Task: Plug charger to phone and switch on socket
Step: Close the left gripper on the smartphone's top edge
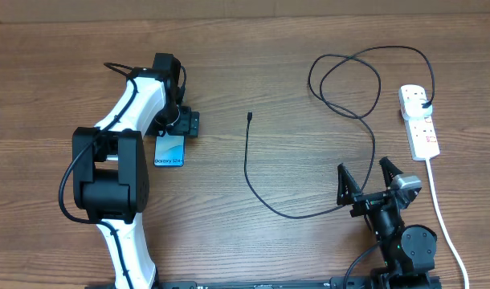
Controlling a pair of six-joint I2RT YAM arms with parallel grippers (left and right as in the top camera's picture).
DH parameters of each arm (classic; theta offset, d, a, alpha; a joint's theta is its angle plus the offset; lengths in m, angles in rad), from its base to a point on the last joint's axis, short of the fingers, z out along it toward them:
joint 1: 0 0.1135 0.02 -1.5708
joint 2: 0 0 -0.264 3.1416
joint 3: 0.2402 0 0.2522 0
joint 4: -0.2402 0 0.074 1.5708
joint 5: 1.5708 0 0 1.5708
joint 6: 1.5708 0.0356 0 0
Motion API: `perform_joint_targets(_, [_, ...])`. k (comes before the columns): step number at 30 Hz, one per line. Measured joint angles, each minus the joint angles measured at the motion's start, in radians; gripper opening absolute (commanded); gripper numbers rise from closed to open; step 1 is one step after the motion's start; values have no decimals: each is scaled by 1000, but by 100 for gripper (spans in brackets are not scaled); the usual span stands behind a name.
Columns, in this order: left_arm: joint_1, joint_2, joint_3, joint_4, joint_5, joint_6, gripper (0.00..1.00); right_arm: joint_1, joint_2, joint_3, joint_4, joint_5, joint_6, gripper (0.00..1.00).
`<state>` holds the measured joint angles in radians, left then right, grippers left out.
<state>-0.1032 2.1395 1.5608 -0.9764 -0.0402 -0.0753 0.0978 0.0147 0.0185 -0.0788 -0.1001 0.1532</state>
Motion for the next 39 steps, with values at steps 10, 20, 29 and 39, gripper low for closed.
perform_joint_targets(10, [1, 2, 65, -93, -31, 1, 100, 0, 0, 0, 0, 0, 0, 100])
perform_joint_targets(20, [12, 23, 119, -83, -46, 34, 97, 0, 0, 0, 0, 0, 0, 100])
perform_joint_targets(29, [13, 50, 111, -82, -2, 49, 98, 0, 0, 0, 0, 0, 0, 100])
perform_joint_targets(39, [18, 48, 47, -51, 24, 54, 95, 0, 0, 0, 0, 0, 0, 100])
